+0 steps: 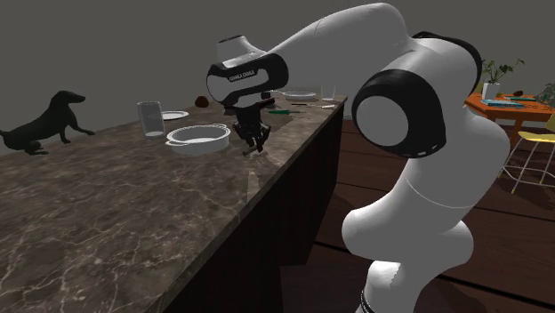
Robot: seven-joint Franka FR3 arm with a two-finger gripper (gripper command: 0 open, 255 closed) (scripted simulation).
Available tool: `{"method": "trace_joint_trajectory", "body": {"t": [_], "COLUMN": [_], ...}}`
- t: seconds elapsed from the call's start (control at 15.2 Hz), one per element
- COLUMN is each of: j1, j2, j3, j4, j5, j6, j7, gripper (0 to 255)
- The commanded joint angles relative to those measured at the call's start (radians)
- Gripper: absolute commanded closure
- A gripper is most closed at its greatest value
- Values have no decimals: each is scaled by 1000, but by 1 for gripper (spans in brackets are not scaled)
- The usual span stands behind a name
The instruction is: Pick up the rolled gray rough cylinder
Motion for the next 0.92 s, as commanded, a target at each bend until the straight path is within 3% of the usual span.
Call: {"method": "trace_joint_trajectory", "body": {"t": [0.0, 0.86], "j1": [-1, -19], "j2": [-1, 25], "j3": [-5, -13], "j4": [23, 190], "j5": [0, -20], "j6": [-26, -171], "j7": [-4, -19], "gripper": [255, 255]}}
